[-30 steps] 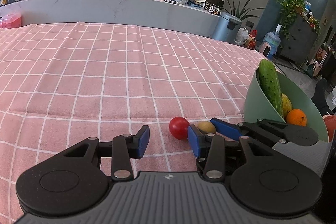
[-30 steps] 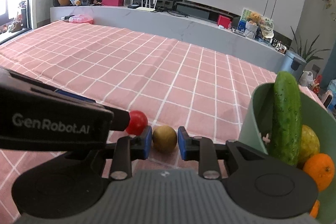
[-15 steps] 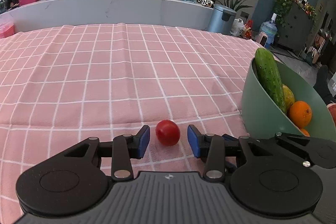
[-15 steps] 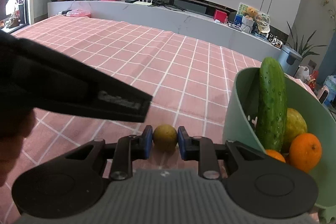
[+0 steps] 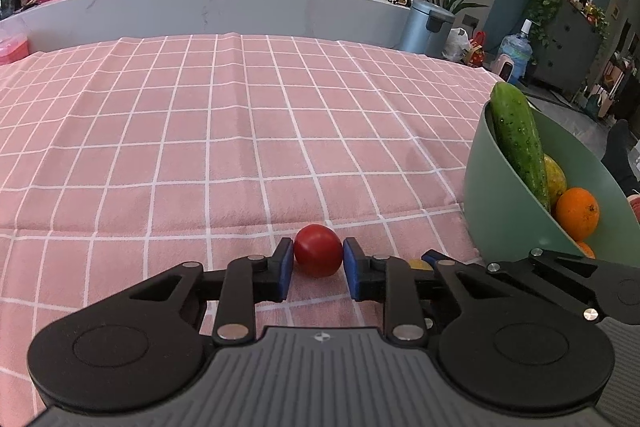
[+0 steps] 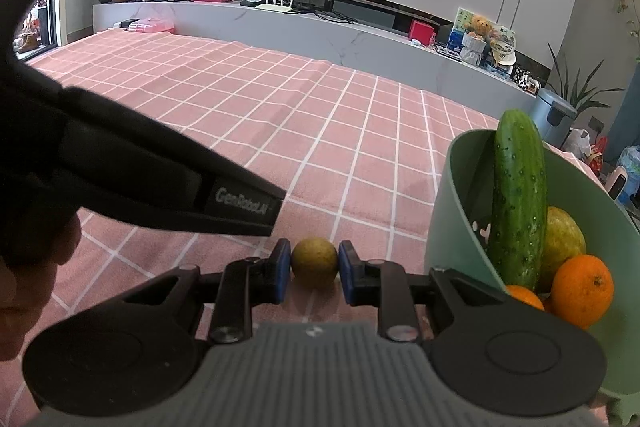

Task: Organize fruits
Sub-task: 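Carry tomato and longan into the colander and open both tools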

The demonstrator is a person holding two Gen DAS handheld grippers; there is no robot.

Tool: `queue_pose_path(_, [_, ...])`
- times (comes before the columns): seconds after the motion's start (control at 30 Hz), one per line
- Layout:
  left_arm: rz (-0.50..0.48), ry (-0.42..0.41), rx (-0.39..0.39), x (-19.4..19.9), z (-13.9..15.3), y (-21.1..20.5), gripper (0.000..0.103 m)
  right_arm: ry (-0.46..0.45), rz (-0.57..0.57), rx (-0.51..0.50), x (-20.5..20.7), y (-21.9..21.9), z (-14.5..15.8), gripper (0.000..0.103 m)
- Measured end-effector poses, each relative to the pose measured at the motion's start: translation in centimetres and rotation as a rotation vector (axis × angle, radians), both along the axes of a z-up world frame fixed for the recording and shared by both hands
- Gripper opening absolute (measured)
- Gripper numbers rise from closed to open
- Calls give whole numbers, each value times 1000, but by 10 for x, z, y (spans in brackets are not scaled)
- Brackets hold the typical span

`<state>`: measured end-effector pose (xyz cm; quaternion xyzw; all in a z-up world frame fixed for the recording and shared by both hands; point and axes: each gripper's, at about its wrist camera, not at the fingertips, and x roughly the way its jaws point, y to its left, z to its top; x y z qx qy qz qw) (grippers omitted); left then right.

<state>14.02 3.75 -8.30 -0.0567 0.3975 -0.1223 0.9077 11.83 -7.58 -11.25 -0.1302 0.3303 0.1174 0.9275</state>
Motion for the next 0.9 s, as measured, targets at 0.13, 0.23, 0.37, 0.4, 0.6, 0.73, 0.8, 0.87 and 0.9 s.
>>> queue_pose_path(0.13, [6, -7, 9, -7, 9, -1, 29, 10, 6, 10, -5, -1, 6, 21])
queue_pose_path(0.23, [12, -19, 6, -17, 20, 0, 29, 5, 28, 15, -10, -3, 15, 21])
queue_pose_path(0.37, [20, -30, -4, -31, 35, 1, 29, 15, 48, 38, -21, -8, 29, 21])
queue_pose_path(0.4, [21, -33, -7, -35, 38, 1, 29, 19, 51, 45, -24, -10, 33, 21])
queue_pose_path(0.6, [14, -49, -9, -58, 54, -7, 29, 20, 74, 83, -45, -25, 57, 21])
queue_pose_path(0.73, [-6, -42, -28, -69, 63, -16, 29, 12, 87, 90, -62, -38, 70, 21])
queue_pose_path(0.8, [-19, -43, -31, -72, 67, -22, 29, 11, 74, 105, -69, -47, 75, 21])
queue_pose_path(0.87, [-34, -44, -40, -75, 70, -29, 29, 8, 49, 128, -73, -59, 81, 21])
queue_pose_path(0.9, [-43, -44, -44, -75, 72, -33, 29, 2, 36, 133, -75, -65, 83, 21])
